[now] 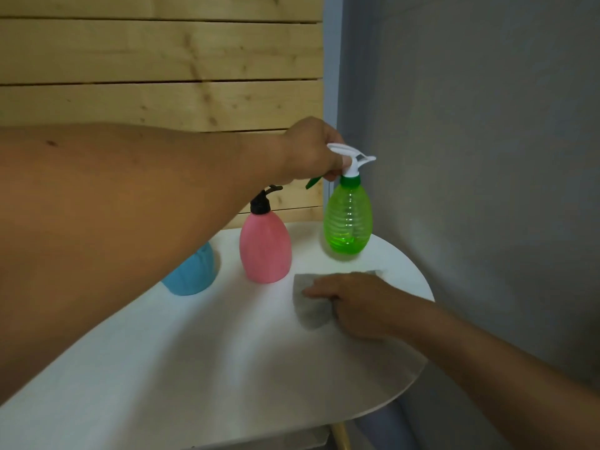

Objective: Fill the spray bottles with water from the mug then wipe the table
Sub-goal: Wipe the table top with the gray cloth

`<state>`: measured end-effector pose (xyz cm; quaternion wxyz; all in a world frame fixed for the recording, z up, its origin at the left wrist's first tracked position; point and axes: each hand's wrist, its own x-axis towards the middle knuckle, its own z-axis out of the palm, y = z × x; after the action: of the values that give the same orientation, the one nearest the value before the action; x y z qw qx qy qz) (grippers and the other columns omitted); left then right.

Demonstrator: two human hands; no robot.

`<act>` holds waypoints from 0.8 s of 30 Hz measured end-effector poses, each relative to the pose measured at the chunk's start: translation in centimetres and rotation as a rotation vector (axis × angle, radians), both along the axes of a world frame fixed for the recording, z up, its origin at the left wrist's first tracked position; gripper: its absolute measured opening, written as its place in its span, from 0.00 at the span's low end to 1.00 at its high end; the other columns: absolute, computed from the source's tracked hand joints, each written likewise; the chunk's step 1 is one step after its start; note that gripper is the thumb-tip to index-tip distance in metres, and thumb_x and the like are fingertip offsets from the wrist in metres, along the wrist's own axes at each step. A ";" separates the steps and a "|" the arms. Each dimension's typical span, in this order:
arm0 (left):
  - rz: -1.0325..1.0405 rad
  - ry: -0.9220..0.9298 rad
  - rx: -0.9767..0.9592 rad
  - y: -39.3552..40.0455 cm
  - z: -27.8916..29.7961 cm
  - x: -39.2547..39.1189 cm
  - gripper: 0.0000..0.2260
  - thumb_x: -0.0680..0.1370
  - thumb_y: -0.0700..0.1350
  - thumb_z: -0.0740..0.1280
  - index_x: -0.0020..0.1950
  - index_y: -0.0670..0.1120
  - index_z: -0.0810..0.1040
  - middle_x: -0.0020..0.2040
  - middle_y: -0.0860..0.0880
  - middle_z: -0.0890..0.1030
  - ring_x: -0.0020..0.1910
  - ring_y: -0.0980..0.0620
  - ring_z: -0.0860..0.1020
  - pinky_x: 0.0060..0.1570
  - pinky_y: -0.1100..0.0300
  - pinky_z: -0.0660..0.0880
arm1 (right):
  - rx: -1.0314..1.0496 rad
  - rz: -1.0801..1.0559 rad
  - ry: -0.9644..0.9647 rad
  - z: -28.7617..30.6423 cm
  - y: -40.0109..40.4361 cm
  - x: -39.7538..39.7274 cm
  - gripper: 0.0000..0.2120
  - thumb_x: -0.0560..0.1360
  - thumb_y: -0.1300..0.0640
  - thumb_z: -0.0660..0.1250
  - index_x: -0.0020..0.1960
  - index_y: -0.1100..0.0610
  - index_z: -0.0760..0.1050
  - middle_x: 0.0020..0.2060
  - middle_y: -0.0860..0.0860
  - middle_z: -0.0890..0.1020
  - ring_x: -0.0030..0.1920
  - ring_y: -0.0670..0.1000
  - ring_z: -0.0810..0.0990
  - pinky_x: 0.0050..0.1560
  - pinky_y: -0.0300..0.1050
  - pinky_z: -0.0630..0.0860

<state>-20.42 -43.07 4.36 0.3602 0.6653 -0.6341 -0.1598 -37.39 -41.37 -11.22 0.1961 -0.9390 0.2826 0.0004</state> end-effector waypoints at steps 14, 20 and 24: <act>-0.007 -0.056 0.065 0.2 -3.4 1.9 0.06 0.80 0.41 0.73 0.54 0.41 0.84 0.42 0.44 0.86 0.31 0.62 0.80 0.32 0.70 0.74 | -0.044 0.123 0.037 0.3 3.7 -0.7 0.29 0.78 0.64 0.60 0.74 0.41 0.71 0.77 0.44 0.68 0.73 0.53 0.70 0.73 0.50 0.65; -0.014 -0.056 0.066 -0.4 -3.5 1.1 0.06 0.80 0.41 0.73 0.55 0.40 0.83 0.44 0.42 0.85 0.28 0.63 0.79 0.28 0.72 0.71 | -0.046 0.130 0.023 0.2 3.6 -0.7 0.27 0.78 0.63 0.61 0.73 0.43 0.73 0.76 0.46 0.70 0.73 0.55 0.71 0.72 0.51 0.66; -0.027 -0.049 0.061 -0.4 -3.5 1.1 0.06 0.80 0.41 0.73 0.55 0.40 0.83 0.47 0.40 0.86 0.35 0.56 0.81 0.32 0.70 0.75 | -0.038 0.128 -0.017 -0.2 3.5 -0.7 0.25 0.77 0.63 0.61 0.70 0.44 0.76 0.73 0.48 0.74 0.70 0.56 0.75 0.70 0.53 0.69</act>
<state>-19.36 -43.47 0.81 0.3218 0.6711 -0.6465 -0.1675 -38.06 -37.89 -11.39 0.1801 -0.9587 0.2203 -0.0005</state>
